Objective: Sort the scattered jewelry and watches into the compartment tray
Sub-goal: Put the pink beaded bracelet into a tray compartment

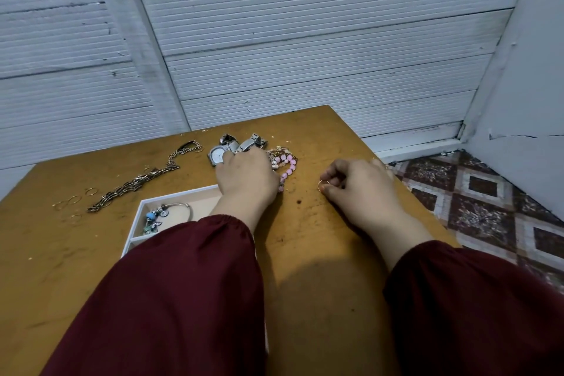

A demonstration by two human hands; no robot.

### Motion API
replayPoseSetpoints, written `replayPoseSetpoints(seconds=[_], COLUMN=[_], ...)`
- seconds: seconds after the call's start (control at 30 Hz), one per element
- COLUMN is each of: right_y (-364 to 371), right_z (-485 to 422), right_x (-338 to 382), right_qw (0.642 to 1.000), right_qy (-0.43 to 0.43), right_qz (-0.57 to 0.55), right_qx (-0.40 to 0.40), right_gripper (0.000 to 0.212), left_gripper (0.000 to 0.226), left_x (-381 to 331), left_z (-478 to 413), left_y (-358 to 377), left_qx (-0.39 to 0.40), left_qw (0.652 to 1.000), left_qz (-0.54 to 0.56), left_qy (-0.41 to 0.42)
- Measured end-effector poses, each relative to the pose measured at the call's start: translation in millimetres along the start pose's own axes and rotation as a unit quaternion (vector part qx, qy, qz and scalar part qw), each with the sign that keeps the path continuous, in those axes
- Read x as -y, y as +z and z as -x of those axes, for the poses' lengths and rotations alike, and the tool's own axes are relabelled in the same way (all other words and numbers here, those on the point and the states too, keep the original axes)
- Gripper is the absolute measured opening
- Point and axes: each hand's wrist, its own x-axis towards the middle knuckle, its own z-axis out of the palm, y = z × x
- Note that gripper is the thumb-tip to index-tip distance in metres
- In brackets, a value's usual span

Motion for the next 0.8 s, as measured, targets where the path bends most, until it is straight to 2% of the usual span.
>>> replayPoseSetpoints(seconds=[0.17,0.33,0.57,0.8], right_y=[1.2,3.7,7.4,9.1], right_z=[0.9,0.2,-0.3,1.4], right_x=[-0.2,-0.7,-1.6,1.4], right_qw=[1.0,0.999,0.994,0.991], right_qy=[-0.025,-0.021,-0.002,0.001], right_qz=[0.0,-0.026,-0.105,-0.134], right_qx=[-0.017,-0.019,-0.032,-0.021], right_gripper=[0.013,0.014,0.022,0.018], left_gripper=[0.016,0.021,0.026,0.023], left_x=[-0.2,0.8,5.5,11.1], left_z=[1.8,4.2,1.2,8.8], left_y=[2.1,1.1,-5.0,-19.1], left_qx=[-0.001,-0.002,0.001,-0.002], left_qw=[0.999,0.999,0.988,0.937], left_qz=[-0.029,-0.022,0.154,0.349], left_qy=[0.022,0.027,0.017,0.028])
